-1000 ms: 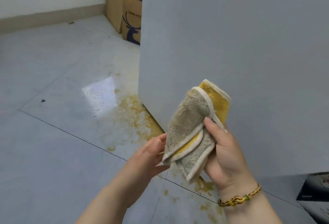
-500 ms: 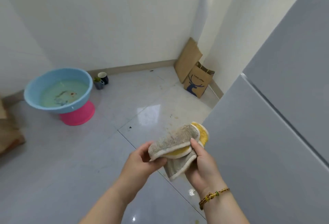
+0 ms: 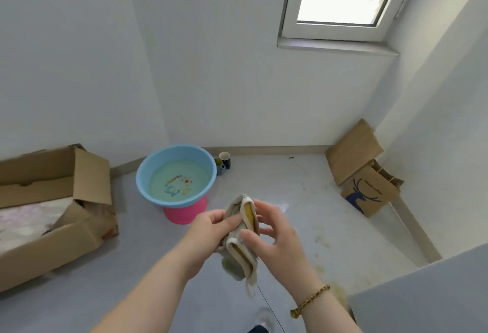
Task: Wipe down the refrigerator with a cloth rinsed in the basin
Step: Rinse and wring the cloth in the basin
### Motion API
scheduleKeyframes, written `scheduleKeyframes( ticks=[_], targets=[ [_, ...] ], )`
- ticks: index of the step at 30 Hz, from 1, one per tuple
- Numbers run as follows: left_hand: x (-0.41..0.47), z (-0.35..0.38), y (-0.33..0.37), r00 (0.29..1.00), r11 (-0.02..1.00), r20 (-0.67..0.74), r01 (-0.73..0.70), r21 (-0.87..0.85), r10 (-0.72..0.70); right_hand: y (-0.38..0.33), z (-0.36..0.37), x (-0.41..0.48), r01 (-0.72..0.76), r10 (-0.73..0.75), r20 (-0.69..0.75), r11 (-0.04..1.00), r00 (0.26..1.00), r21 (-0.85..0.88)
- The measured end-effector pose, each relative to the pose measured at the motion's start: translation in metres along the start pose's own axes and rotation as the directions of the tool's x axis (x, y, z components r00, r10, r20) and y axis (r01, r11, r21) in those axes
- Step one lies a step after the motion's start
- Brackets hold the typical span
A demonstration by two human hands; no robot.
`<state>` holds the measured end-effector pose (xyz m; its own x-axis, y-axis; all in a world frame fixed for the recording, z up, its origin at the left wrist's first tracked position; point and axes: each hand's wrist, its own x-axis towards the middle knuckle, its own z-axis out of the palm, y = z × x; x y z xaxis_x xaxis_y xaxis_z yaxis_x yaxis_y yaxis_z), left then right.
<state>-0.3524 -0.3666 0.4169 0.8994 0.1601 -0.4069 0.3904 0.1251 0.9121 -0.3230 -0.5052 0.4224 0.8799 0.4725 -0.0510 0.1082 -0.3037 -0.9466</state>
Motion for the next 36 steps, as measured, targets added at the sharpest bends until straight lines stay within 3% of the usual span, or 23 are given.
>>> scheduleKeyframes(
  ticks=[6,11,13,16,20,23,28,32,36],
  targets=[
    [0.073,-0.060,0.043,0.981,0.996,-0.183,0.048,-0.071,-0.060,-0.007,0.023,0.136,0.095,-0.094,0.102,0.995,0.990,-0.005],
    [0.125,-0.101,0.078,0.931,0.987,-0.361,-0.001,-0.159,-0.057,-0.016,0.043,0.207,0.182,-0.185,0.133,0.983,0.974,0.033],
    [0.151,-0.128,0.086,0.892,0.973,-0.445,-0.021,-0.229,-0.085,-0.020,0.062,0.239,0.159,-0.173,0.335,0.985,0.926,0.071],
    [0.180,-0.163,0.089,0.869,0.946,-0.471,-0.013,-0.324,-0.149,-0.018,0.093,0.274,0.213,-0.147,0.552,0.975,0.821,-0.058],
    [0.223,-0.216,0.085,0.893,0.914,-0.375,0.087,-0.396,-0.248,-0.010,0.128,0.332,0.172,-0.060,0.570,0.974,0.820,-0.146],
    [0.267,-0.268,0.076,0.918,0.920,-0.248,0.221,-0.323,-0.308,0.005,0.158,0.377,0.145,0.026,0.598,0.961,0.801,-0.236],
    [0.334,-0.337,0.059,0.920,0.924,-0.097,0.381,-0.013,-0.381,0.041,0.200,0.452,0.154,0.038,0.484,0.924,0.874,-0.351],
    [0.396,-0.372,0.017,0.929,0.834,-0.049,0.350,0.427,-0.366,0.105,0.223,0.506,0.051,0.134,0.423,0.916,0.896,-0.398],
    [0.459,-0.377,-0.040,0.962,0.789,-0.148,0.273,0.551,-0.229,0.176,0.244,0.547,-0.054,0.213,0.436,0.936,0.874,-0.348]
  ],
)
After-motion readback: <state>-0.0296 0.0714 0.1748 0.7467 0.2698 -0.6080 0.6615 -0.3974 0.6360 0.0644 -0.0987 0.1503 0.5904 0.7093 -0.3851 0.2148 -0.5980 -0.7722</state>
